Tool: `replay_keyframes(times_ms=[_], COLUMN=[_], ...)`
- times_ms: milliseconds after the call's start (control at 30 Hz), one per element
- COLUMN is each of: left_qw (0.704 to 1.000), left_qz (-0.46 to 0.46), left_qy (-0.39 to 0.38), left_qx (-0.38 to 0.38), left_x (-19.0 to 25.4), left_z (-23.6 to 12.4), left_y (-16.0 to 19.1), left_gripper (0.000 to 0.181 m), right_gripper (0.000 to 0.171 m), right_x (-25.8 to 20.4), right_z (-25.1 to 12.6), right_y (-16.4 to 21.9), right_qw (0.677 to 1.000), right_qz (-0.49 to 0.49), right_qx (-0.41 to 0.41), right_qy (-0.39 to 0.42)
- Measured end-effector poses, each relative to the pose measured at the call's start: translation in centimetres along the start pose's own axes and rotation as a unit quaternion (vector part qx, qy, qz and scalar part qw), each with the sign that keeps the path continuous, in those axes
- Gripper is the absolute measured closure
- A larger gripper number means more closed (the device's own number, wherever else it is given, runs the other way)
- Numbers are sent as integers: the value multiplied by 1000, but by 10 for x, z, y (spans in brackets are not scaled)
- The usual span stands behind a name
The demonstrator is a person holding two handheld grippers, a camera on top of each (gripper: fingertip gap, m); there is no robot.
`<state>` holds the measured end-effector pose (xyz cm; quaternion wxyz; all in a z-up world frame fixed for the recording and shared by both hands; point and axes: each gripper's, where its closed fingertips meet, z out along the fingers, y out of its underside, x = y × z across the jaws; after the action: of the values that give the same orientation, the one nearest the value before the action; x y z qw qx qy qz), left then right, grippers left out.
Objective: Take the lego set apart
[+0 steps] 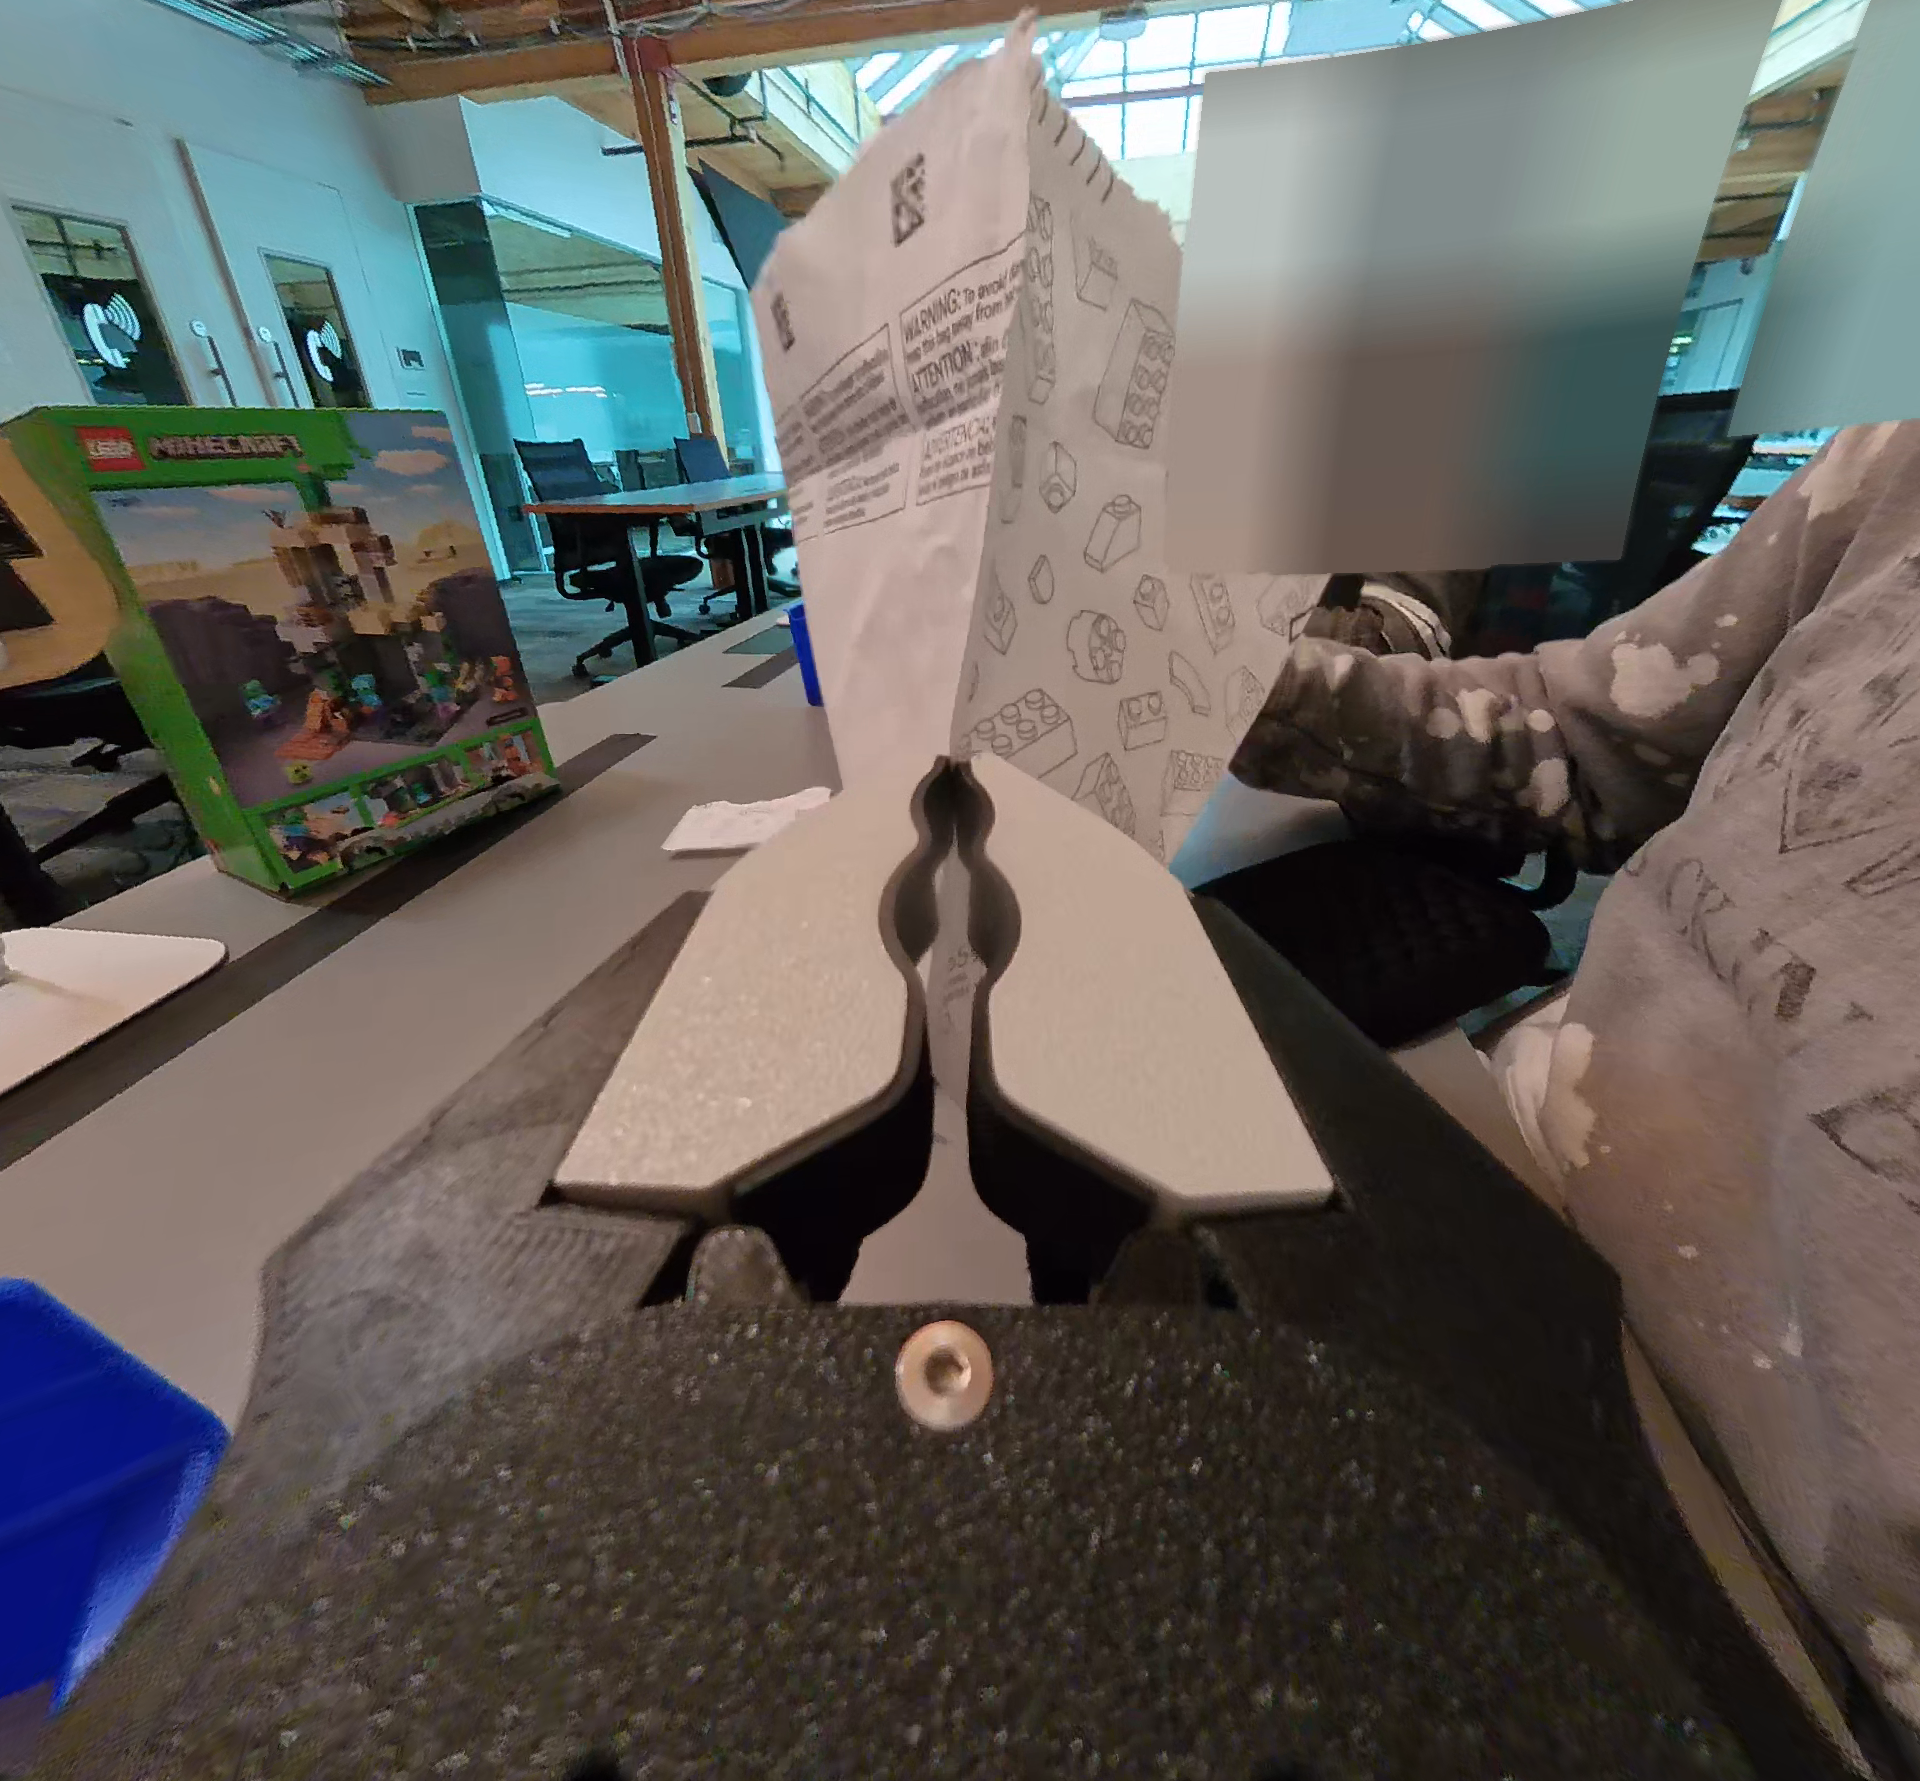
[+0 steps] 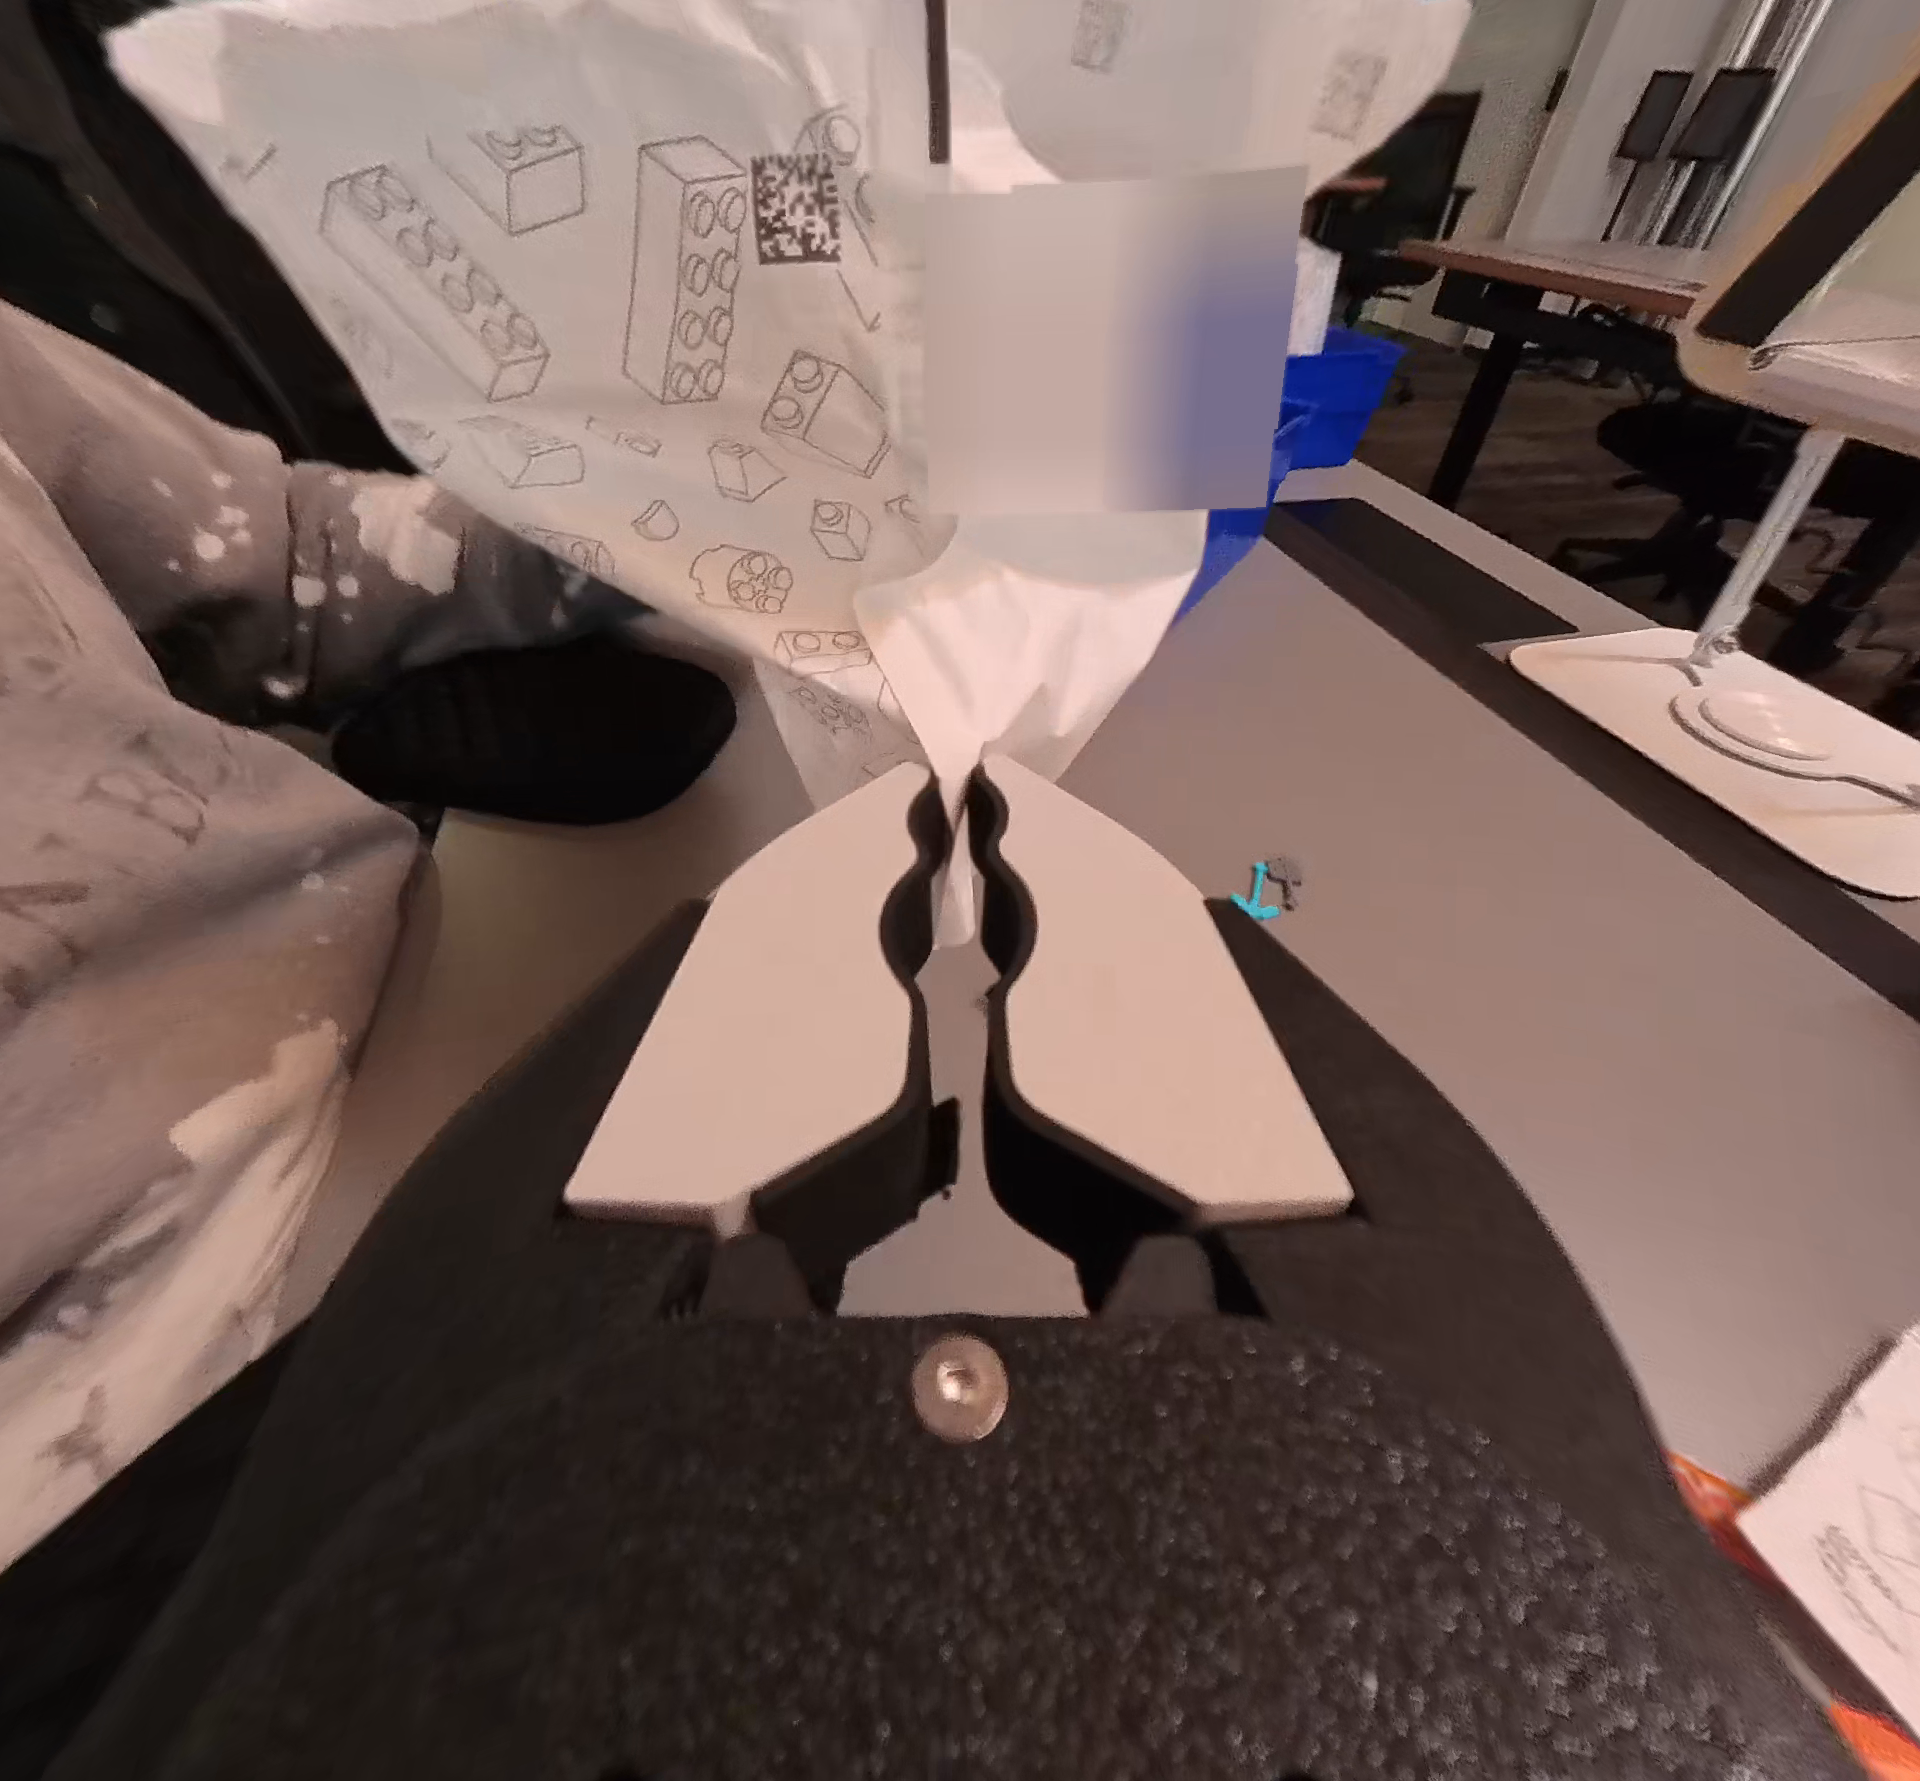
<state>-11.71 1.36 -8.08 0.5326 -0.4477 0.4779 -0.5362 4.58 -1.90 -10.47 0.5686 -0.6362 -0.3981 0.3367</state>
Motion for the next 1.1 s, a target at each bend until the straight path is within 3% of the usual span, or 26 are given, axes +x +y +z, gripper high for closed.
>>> replay_keyframes(times_ms=[200,333,667,967,1100], left_qw=[999,998,999,989,984], left_qz=[-10,-31,0,101,128], left_qy=[-28,-38,-43,-33,-4], left_qx=[23,26,-1,-104,-127], left_x=[-11,-16,-10,4,17], left_z=[-7,-5,0,1,4], left_y=[-6,-4,5,20,27], left_gripper=[181,181,181,156,181], right_gripper=[171,171,171,171,171], right_x=[7,1,2,-1,0], right_z=[-19,-26,-28,-24,-23], right_y=[-14,-17,-9,7,13], right_qw=[992,988,989,992,993], right_qz=[59,39,17,17,25], right_qx=[109,147,147,123,110], right_qy=[-8,-16,-17,-35,-41])
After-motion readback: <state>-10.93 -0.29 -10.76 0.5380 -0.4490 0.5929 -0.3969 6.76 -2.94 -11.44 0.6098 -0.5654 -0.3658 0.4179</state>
